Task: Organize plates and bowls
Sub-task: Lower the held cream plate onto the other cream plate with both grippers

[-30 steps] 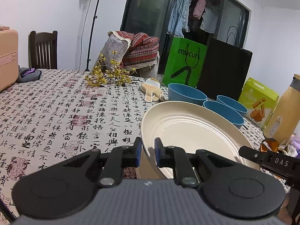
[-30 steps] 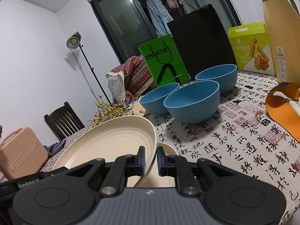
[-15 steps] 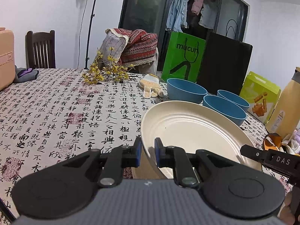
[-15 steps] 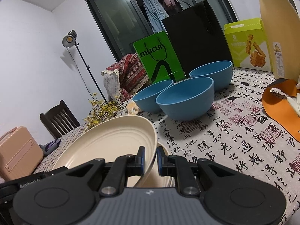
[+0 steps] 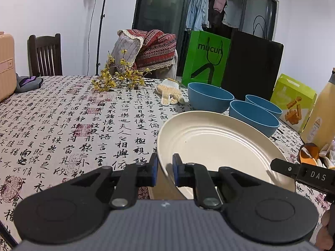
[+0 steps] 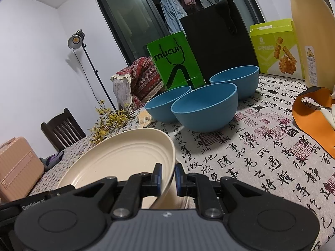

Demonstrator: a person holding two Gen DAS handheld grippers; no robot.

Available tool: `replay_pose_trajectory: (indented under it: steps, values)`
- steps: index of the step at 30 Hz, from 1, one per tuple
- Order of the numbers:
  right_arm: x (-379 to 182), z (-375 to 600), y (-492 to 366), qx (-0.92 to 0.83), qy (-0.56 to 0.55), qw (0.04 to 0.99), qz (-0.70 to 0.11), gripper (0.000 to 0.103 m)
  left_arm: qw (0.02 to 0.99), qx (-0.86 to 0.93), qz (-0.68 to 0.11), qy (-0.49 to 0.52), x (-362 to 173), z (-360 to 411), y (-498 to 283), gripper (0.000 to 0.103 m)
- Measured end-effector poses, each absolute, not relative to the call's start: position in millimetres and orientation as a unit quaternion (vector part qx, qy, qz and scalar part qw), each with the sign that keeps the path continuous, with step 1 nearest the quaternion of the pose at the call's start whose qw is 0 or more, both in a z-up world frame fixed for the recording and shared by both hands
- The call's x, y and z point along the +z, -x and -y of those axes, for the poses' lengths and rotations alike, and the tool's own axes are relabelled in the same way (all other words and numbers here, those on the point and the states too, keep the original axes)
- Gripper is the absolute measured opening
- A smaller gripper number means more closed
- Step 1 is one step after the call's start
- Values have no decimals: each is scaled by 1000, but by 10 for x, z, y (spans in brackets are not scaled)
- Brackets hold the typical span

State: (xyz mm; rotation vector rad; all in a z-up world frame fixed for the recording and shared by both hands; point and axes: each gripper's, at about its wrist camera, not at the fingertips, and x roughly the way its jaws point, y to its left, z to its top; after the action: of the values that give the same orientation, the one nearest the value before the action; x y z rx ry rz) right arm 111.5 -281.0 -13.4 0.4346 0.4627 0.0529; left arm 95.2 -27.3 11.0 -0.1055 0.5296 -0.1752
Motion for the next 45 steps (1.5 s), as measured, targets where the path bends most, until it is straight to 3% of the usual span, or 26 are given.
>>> replay_pose_trajectory:
  steps: [45]
  values:
    - [-257, 2555, -1172, -1, -112, 967, -229, 13, 963, -53, -265, -7, -103, 424, -983, 16]
